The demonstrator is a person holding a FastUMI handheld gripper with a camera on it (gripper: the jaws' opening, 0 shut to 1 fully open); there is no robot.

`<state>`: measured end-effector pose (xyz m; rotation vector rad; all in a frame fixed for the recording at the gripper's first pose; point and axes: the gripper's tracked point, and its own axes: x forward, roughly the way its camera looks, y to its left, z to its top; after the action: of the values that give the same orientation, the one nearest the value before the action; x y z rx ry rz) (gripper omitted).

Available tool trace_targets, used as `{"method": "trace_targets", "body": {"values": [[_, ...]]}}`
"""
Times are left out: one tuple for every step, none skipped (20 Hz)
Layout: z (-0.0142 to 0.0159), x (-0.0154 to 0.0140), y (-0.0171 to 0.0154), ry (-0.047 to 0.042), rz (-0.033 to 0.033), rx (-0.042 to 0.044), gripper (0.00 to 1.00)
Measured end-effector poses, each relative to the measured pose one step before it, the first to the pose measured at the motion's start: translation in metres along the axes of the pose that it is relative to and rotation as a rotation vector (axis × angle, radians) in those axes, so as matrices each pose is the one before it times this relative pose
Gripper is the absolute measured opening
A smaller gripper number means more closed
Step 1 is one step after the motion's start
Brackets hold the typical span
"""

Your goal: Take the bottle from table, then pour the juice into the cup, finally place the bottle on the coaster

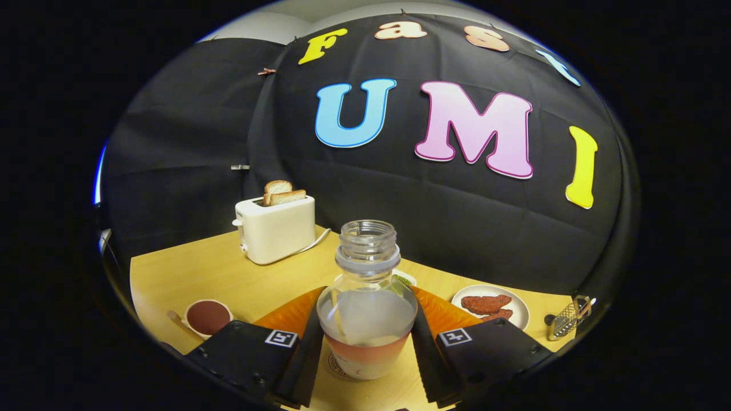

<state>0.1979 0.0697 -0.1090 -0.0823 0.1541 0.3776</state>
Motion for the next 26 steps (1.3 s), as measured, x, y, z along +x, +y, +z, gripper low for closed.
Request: {"method": "trace_targets", "body": {"values": [[-0.00460, 0.00504, 0.00018, -0.00535, 0.00136, 0.01000, 0.74], [-0.00554, 0.00438, -0.00134, -0.00572, -0.00234, 0.01064, 0.74], [-0.00398, 0.00407, -0.00192, -0.00299, -0.00325, 0.01217, 0.75], [-0.00495, 0.00406, 0.00012, 0.00129, -0.00008, 0.01302, 0.75], [-0.00477, 0.00296, -0.00017, 0.00120, -0.00174, 0.00304, 0.75], [-0.00288, 0.00380, -0.00165, -0.00231, -0.00613, 0.00344, 0.75], [-0.00450, 0.00250, 0.00176, 0.00206, 0.00642, 0.00882, 0.76], [-0.00434, 0.00202, 0.00287, 0.00722, 0.00667, 0.00402, 0.75], [-0.00352, 0.00084, 0.00091, 0.00688, 0.00113, -0.00402, 0.76], [-0.00277, 0.00071, 0.00094, 0.00060, 0.00228, -0.00622, 0.76], [-0.00390, 0.00003, 0.00337, 0.00097, 0.00973, -0.00502, 0.77], [0.00101, -0.00029, 0.00166, -0.00975, 0.00416, -0.00825, 0.77], [0.00258, 0.00155, 0.00018, -0.01094, 0.00375, -0.00779, 0.78], [0.00035, 0.00106, -0.00080, -0.00187, 0.00023, 0.00101, 0.78], [-0.00003, -0.00061, -0.00083, 0.00115, -0.00490, 0.00808, 0.78], [-0.00038, 0.00026, -0.00121, 0.00480, -0.00434, 0.00786, 0.78], [-0.00201, -0.00068, -0.00075, 0.00552, -0.00212, 0.00480, 0.78], [-0.00151, -0.00153, -0.00005, 0.00694, 0.00159, 0.00324, 0.80], [-0.00183, -0.00108, -0.00113, 0.00759, -0.00111, 0.00337, 0.81], [-0.00213, -0.00265, 0.00052, 0.00614, 0.00563, 0.00244, 0.85], [0.00242, -0.00364, -0.00130, 0.00463, -0.00585, -0.00106, 0.92], [0.00195, -0.00294, -0.00121, -0.00258, -0.00508, -0.00132, 0.99], [0.00281, -0.00421, -0.00160, -0.00434, -0.00497, -0.00371, 0.98], [0.00483, -0.00514, 0.00010, -0.00861, -0.00236, -0.00617, 0.98], [0.00380, -0.00716, -0.00003, -0.00566, -0.00371, -0.00769, 0.98], [0.00407, -0.00735, 0.00010, -0.00087, -0.00186, -0.00710, 0.98]]}}
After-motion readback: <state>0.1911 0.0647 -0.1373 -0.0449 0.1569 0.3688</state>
